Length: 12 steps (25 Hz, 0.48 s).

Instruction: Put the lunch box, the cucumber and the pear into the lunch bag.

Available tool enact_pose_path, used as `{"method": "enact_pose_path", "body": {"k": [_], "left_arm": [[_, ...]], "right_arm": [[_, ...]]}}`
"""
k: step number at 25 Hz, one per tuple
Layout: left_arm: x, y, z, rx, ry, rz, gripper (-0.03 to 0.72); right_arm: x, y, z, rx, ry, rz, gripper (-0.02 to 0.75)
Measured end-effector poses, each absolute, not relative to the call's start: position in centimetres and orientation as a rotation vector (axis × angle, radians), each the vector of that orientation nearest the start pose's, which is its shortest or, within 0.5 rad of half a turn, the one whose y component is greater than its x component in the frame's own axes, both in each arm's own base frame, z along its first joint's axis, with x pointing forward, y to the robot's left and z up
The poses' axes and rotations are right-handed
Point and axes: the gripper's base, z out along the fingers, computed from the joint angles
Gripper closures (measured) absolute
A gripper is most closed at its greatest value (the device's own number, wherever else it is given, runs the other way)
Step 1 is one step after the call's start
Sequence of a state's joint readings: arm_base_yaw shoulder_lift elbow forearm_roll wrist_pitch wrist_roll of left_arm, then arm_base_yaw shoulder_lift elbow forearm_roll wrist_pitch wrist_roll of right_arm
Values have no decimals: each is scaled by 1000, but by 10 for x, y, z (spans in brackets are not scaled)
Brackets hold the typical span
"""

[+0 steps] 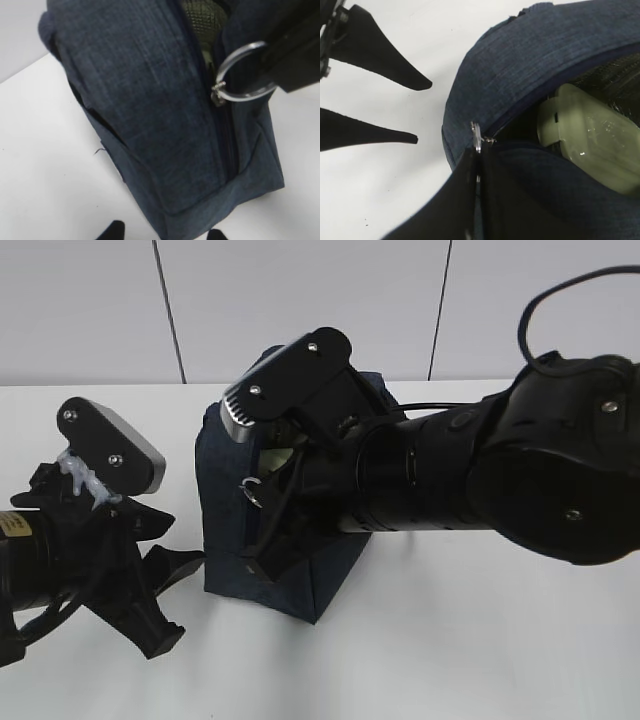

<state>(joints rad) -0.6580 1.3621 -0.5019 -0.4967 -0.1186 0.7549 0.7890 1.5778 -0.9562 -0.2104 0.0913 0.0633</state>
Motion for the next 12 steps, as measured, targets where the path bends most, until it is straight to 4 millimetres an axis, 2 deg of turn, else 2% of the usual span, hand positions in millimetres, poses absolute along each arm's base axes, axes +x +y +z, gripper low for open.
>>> {"method": "enact_pose_path", "body": {"k": [8,12], "left_arm": [[193,-153,191,1004,2000,-164,391],[196,-157,180,981,2038,-166,394]], "right_arm": [[242,241,243,-989,1982,338,738],[242,241,244,-988,1981,339,738]]}}
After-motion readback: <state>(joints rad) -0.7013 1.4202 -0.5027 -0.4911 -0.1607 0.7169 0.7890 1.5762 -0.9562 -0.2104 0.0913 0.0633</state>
